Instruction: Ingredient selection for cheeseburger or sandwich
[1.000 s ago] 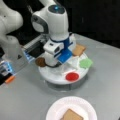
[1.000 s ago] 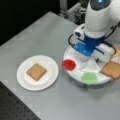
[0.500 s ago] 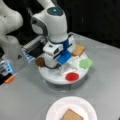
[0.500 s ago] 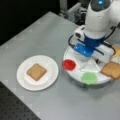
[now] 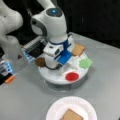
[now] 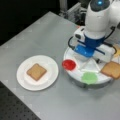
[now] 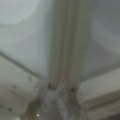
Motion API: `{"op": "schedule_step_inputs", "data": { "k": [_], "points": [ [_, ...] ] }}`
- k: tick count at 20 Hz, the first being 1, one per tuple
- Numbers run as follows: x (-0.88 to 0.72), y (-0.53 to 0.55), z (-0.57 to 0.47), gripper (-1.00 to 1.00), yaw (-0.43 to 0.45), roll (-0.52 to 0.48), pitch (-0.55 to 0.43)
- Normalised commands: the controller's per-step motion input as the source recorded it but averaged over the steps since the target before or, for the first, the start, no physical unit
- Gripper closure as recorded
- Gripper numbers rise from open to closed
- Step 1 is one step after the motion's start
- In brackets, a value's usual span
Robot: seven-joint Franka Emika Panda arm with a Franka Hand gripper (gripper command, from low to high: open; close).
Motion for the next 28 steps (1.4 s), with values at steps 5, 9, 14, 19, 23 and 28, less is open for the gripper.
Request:
{"op": "schedule_step_inputs", "data": {
  "k": [5, 9, 14, 19, 23, 28],
  "points": [
    [-0.19, -0.05, -0.17, -1.00, 0.195, 0.195, -0.055],
    [-0.20, -0.09, -0.19, -1.00, 0.179, 0.148, -0.030],
    [-0.20, -0.10, -0.21, -1.00, 0.233, 0.112, -0.032],
    [-0.19, -0.11, -0.22, -1.00, 0.254, 0.065, -0.012],
    [-0.18, -0.15, -0.24, -1.00, 0.381, 0.054, 0.006],
    [-0.11, -0.20, -0.29, -1.00, 0.512, 0.058, 0.024]
  ]
}}
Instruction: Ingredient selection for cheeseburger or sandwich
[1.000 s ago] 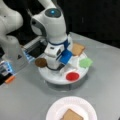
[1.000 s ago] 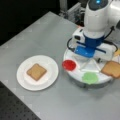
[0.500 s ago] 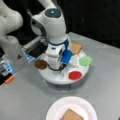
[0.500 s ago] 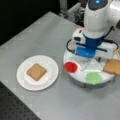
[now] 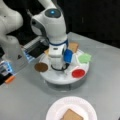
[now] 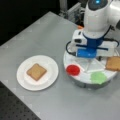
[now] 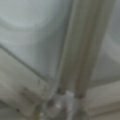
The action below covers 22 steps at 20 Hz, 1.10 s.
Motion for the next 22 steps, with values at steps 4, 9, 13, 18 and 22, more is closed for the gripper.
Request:
{"op": "schedule_step_inputs", "data": {
  "k": [4, 9, 13, 18, 22],
  "points": [
    [-0.08, -0.24, -0.31, -1.00, 0.533, 0.134, 0.039],
    [-0.07, -0.26, -0.34, -1.00, 0.428, 0.178, 0.067],
    [0.00, -0.26, -0.41, -1.00, 0.428, 0.178, 0.073],
    [0.07, -0.24, -0.46, -1.00, 0.494, 0.135, 0.048],
    [0.10, -0.21, -0.46, -1.00, 0.482, 0.104, 0.038]
  ]
}}
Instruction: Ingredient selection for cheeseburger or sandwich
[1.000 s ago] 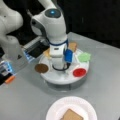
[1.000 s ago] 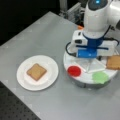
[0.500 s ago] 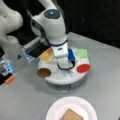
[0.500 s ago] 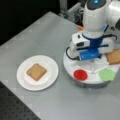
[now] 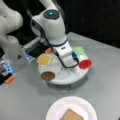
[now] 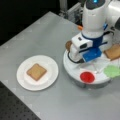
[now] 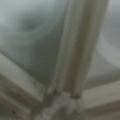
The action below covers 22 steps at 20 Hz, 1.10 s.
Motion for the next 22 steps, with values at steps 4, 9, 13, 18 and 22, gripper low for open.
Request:
{"op": "schedule_step_inputs", "data": {
  "k": [4, 9, 13, 18, 22],
  "points": [
    [0.13, -0.19, -0.44, -1.00, 0.441, 0.083, 0.050],
    [0.13, -0.20, -0.45, -1.00, 0.359, 0.078, 0.073],
    [0.11, -0.20, -0.46, -1.00, 0.262, 0.085, 0.086],
    [0.04, -0.15, -0.43, -1.00, 0.123, 0.083, 0.124],
    [-0.08, -0.09, -0.37, -1.00, -0.124, 0.099, 0.206]
  ]
}}
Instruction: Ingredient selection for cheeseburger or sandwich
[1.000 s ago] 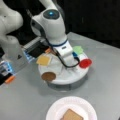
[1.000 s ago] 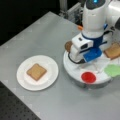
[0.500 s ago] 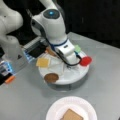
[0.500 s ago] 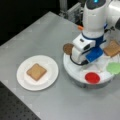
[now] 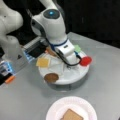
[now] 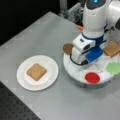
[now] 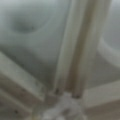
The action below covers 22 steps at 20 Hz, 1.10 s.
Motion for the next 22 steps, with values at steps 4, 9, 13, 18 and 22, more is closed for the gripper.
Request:
{"op": "schedule_step_inputs", "data": {
  "k": [4, 9, 13, 18, 22],
  "points": [
    [-0.10, 0.02, -0.31, -1.00, -0.269, 0.100, 0.241],
    [-0.05, 0.10, -0.24, -1.00, -0.200, 0.070, 0.197],
    [-0.04, 0.08, -0.18, -1.00, -0.081, 0.080, 0.211],
    [-0.06, 0.05, -0.10, -1.00, -0.049, 0.084, 0.234],
    [-0.10, 0.02, 0.03, -1.00, -0.058, 0.070, 0.269]
  ]
}}
